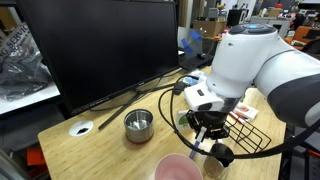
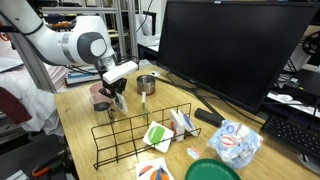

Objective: Pick up the white and blue book at the front of the black holder and place it on the left side of the desk

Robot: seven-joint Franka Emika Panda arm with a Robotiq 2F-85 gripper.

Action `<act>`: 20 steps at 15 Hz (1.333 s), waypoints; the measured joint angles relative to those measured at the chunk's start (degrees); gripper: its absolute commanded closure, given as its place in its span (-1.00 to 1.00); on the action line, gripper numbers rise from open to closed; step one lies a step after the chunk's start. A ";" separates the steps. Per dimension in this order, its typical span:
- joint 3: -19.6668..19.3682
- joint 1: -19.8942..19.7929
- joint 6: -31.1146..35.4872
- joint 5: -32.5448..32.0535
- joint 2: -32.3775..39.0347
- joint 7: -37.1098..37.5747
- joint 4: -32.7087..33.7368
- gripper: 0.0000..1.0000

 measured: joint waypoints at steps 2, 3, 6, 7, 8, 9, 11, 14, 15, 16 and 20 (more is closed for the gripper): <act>0.00 -0.53 0.00 -0.07 0.07 0.00 0.14 0.93; 0.00 -0.68 0.00 -0.12 0.10 0.01 0.18 0.93; 0.00 -0.84 0.00 -0.14 0.34 0.03 0.21 0.93; 0.00 -0.87 0.00 -0.14 0.56 0.04 0.23 0.93; 0.00 -0.89 0.00 -0.14 0.88 0.05 0.27 0.93; 0.00 -0.93 0.00 -0.14 1.19 0.06 0.28 0.93; 0.00 -1.02 0.00 -0.14 1.71 0.06 0.32 0.93; 0.00 -1.25 0.00 -0.14 2.42 0.07 0.61 0.19; 0.00 -1.34 -0.01 -0.14 2.52 0.07 0.67 0.09; 0.00 -1.41 -0.03 -0.14 2.52 0.07 0.69 -0.05; 0.00 -1.70 -0.05 -0.14 2.52 0.07 0.83 -0.63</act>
